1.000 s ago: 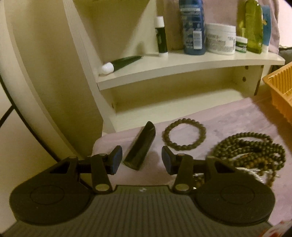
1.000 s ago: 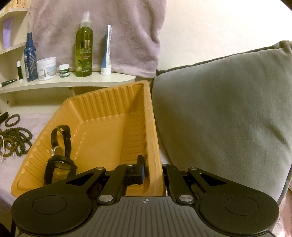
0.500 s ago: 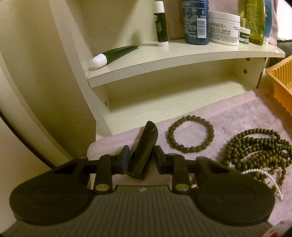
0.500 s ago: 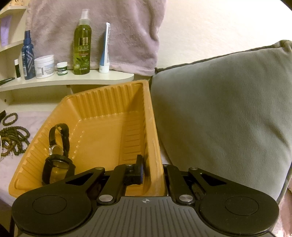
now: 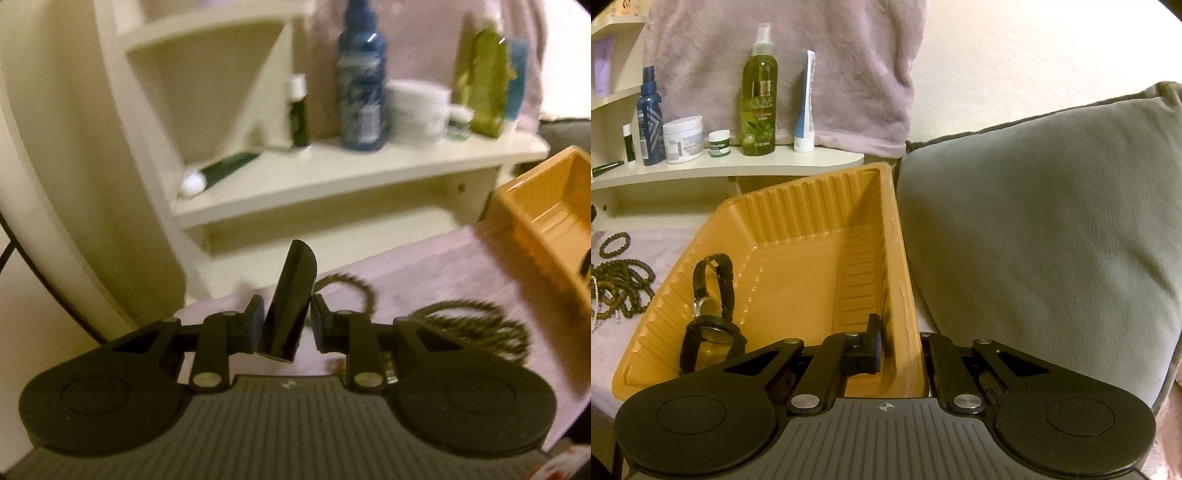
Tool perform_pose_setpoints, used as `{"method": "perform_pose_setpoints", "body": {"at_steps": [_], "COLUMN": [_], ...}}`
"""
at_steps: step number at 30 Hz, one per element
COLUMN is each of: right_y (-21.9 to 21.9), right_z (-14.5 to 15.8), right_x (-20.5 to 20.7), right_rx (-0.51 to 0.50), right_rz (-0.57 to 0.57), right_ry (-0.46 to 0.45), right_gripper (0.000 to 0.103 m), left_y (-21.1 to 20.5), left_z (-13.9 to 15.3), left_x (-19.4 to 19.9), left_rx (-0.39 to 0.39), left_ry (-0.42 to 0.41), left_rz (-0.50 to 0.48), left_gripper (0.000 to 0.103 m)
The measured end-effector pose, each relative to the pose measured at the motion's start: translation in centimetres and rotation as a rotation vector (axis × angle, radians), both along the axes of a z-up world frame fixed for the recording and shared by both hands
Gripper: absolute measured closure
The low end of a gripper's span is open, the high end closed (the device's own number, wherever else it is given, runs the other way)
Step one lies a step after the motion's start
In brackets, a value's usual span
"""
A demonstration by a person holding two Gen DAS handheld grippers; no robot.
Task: Organize jewelry
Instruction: 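Carry the black case with the left gripper and release it into the tray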
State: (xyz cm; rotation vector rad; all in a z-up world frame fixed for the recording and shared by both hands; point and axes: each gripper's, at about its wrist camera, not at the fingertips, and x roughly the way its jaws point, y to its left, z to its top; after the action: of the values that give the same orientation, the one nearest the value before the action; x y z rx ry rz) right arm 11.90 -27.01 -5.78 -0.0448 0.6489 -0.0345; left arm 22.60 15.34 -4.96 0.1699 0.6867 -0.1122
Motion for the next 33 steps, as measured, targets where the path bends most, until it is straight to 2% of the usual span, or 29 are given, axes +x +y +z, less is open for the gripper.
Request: {"method": "perform_pose_setpoints", "body": {"at_steps": [4,7,14,19,25,29,33], "right_y": [0.1,0.2,0.2,0.1,0.1,0.1,0.1], "right_z": [0.0,0.0,0.2,0.2,0.1,0.0,0.1], "right_x": [-0.1,-0.2,-0.3,-0.3,-0.3,-0.3,-0.3], "right_rx": [0.004,0.001,0.0,0.008,0.015,0.019,0.019], "right_rz": [-0.003,-0.001,0.004,0.008,0.01,0.011,0.013], "right_ry": [0.0,-0.002,-0.003,0.001,-0.001,-0.001,-0.002], "right_gripper": [0.097,0.097,0.097,0.097,0.098,0.098,0.098], "left_y": [-2.7,-6.0,-14.9,-19.6,-23.2,-24.6,-24.3], "left_z": [1.7,2.6,1.9,0.8,-0.1,-0.8,-0.4], "left_x": [-1.3,-2.3,-4.1,-4.7,-4.5,-3.8,-3.6], "left_rx": [-0.022,-0.058,-0.145,-0.194,-0.193,-0.186,-0.196], "left_ry": [-0.012,-0.008,0.042,0.092,0.126,0.141,0.121], "left_rz": [-0.044,-0.114,-0.321,-0.407,-0.469,-0.475,-0.46], "left_gripper": [0.079,0.079,0.079,0.079,0.079,0.078,0.071]}}
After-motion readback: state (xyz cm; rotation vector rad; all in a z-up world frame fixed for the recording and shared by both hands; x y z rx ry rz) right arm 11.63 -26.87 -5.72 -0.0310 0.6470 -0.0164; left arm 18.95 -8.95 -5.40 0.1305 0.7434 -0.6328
